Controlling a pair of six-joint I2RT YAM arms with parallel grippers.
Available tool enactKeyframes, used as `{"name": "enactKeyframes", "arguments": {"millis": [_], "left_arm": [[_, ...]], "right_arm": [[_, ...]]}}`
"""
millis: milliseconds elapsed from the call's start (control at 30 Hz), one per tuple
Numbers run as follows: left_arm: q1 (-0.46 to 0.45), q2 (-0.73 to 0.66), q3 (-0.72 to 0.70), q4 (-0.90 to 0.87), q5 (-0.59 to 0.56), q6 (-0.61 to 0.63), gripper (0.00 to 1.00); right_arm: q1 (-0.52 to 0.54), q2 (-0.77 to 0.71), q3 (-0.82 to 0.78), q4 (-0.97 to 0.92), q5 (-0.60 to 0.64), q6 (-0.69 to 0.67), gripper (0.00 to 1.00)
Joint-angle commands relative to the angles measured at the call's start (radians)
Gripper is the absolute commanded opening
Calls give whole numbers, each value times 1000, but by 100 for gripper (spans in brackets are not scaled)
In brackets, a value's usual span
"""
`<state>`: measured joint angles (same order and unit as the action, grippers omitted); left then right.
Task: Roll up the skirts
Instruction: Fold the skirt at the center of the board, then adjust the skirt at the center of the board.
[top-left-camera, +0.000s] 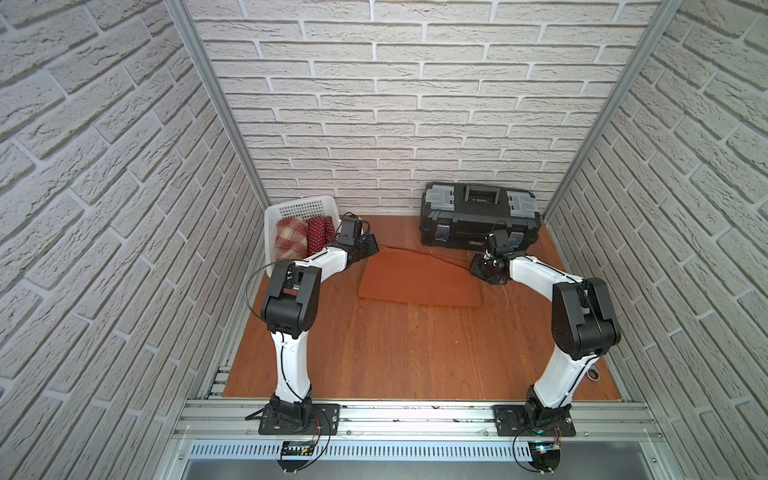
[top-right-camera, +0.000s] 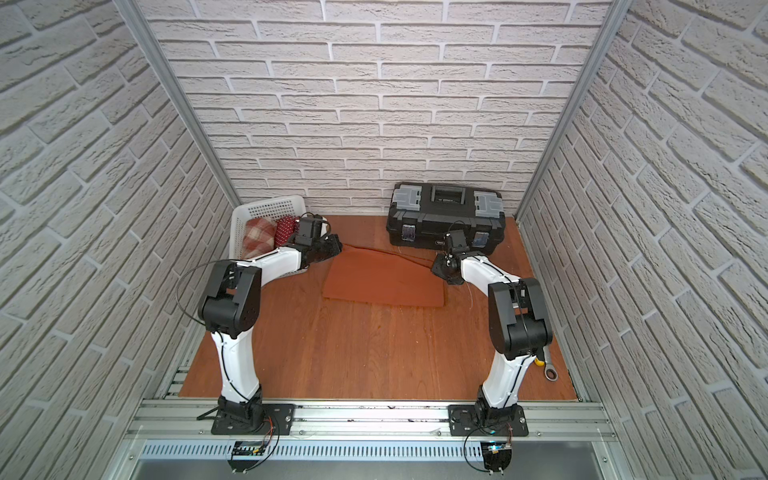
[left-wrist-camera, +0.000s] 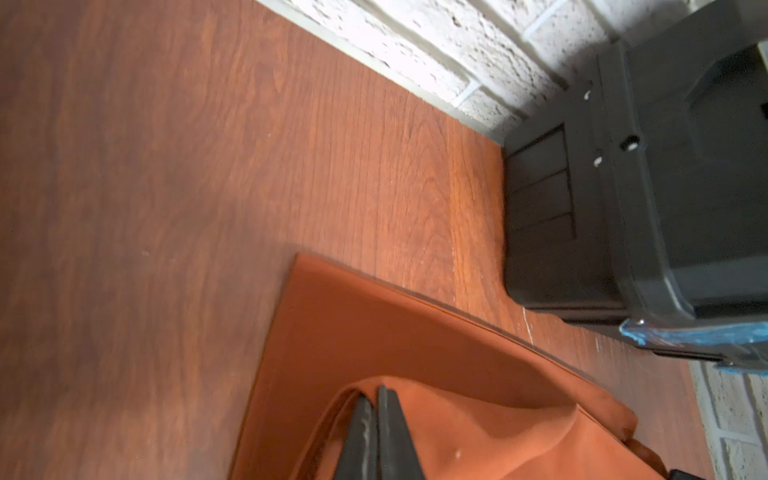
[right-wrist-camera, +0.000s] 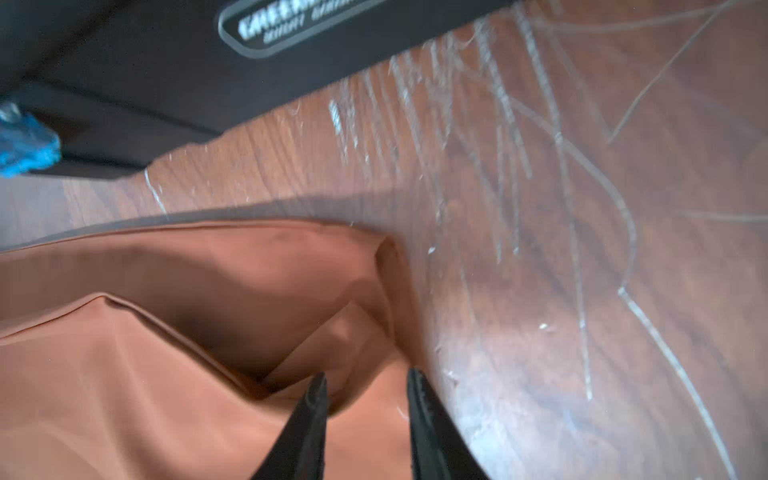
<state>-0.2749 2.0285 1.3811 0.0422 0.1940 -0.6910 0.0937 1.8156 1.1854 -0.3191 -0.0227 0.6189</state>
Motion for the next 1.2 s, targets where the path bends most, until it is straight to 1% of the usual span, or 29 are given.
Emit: {"name": "enactKeyframes", "arguments": {"millis": [0,33,67,100,133,167,233,300,333,367,400,433,467,500,633,700,733,833,967,1067,1167], "left_arm": [[19,-29,40,47,23,43,30],[19,-42,44,39,21,48,38],[20,-57,38,37,19,50,50],[19,-73,33,27,15,55,62],[18,-85,30,18,12,61,79],[19,-89,30,13,13,67,84],[19,-100,33,-5,33,57,83],[9,-126,1,15,50,18,79],[-2,-142,-27,21,51,-7,73],[-17,-161,-58,41,55,-28,65],[-42,-182,-110,81,57,-59,52],[-75,-198,-157,111,55,-86,33],[-108,-207,-193,127,44,-114,10],[-146,-214,-233,159,30,-149,0],[-286,-229,-372,278,-64,-246,0],[-323,-232,-417,289,-134,-290,0],[-332,-220,-434,306,-143,-304,0],[-324,-166,-446,306,-145,-358,0],[-290,-132,-481,351,-148,-421,0],[-265,-152,-513,356,-146,-424,0],[-245,-195,-542,314,-139,-397,0]], "right_arm": [[-1,-70,-25,37,51,-17,41],[2,-81,-26,30,51,-26,41],[9,-93,-33,37,56,-33,41],[18,-105,-42,47,67,-39,41],[33,-114,-42,45,82,-51,41],[46,-115,-37,45,91,-63,41],[77,-98,-15,44,88,-94,40],[107,-69,17,34,103,-134,34],[120,-53,37,18,128,-149,22],[126,-44,43,24,137,-160,15],[129,-34,43,44,123,-168,8],[129,-11,48,59,107,-175,3],[129,16,70,49,96,-182,3],[129,51,98,33,93,-192,3],[129,155,183,-14,106,-200,3],[130,209,213,-58,102,-187,3],[130,224,222,-83,107,-177,3],[130,238,213,-139,107,-132,2],[130,199,116,-144,93,-103,2],[130,116,12,-135,94,-103,3],[131,38,-85,-144,29,-92,2]]}}
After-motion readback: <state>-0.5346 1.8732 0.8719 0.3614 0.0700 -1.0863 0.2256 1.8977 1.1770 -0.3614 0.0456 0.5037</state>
